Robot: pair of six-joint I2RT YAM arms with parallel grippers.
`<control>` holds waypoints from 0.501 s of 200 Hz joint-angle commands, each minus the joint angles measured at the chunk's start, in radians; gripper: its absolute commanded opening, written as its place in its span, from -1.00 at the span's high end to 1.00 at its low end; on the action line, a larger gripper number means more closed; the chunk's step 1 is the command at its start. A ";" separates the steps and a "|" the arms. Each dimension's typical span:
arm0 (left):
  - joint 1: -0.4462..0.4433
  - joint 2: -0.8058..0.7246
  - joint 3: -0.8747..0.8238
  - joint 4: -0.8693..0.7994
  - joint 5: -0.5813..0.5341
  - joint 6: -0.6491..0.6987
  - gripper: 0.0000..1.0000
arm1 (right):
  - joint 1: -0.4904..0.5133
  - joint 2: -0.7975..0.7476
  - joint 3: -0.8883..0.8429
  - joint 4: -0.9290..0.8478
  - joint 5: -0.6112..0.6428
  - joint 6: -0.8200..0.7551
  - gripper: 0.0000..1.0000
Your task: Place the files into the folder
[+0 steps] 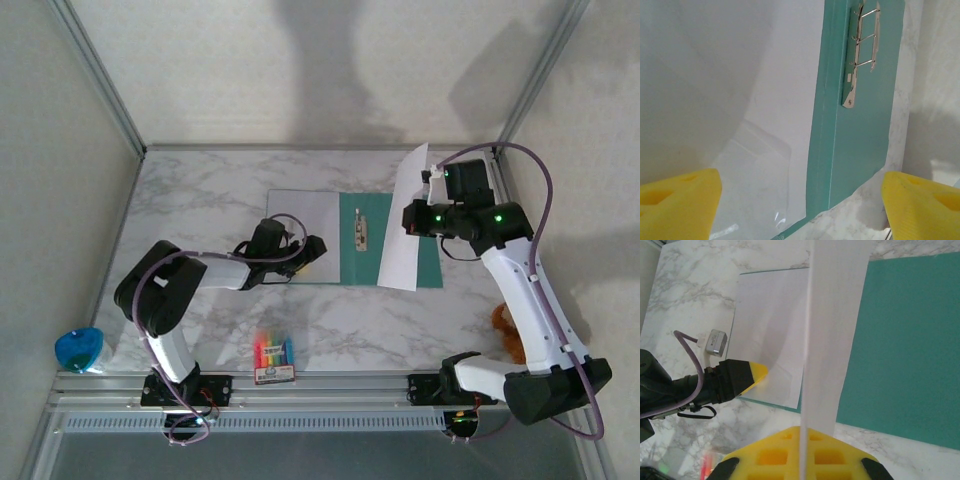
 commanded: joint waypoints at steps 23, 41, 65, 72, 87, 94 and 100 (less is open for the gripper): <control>0.068 -0.060 -0.115 -0.107 -0.034 0.068 -0.69 | 0.015 0.007 -0.030 0.079 -0.081 0.056 1.00; 0.105 -0.095 -0.158 -0.110 -0.032 0.083 -0.69 | 0.025 0.025 -0.037 0.107 -0.108 0.073 1.00; 0.151 -0.137 -0.207 -0.110 -0.022 0.098 -0.69 | 0.056 0.063 -0.026 0.133 -0.117 0.090 1.00; 0.161 -0.146 -0.217 -0.107 -0.015 0.098 -0.69 | 0.065 0.077 -0.020 0.140 -0.121 0.101 1.00; 0.171 -0.161 -0.237 -0.092 0.001 0.095 -0.69 | 0.089 0.108 -0.003 0.165 -0.151 0.115 1.00; 0.175 -0.168 -0.246 -0.087 0.006 0.092 -0.69 | 0.102 0.122 0.007 0.176 -0.160 0.125 1.00; 0.175 -0.175 -0.251 -0.085 0.006 0.089 -0.69 | 0.113 0.133 0.018 0.187 -0.166 0.131 1.00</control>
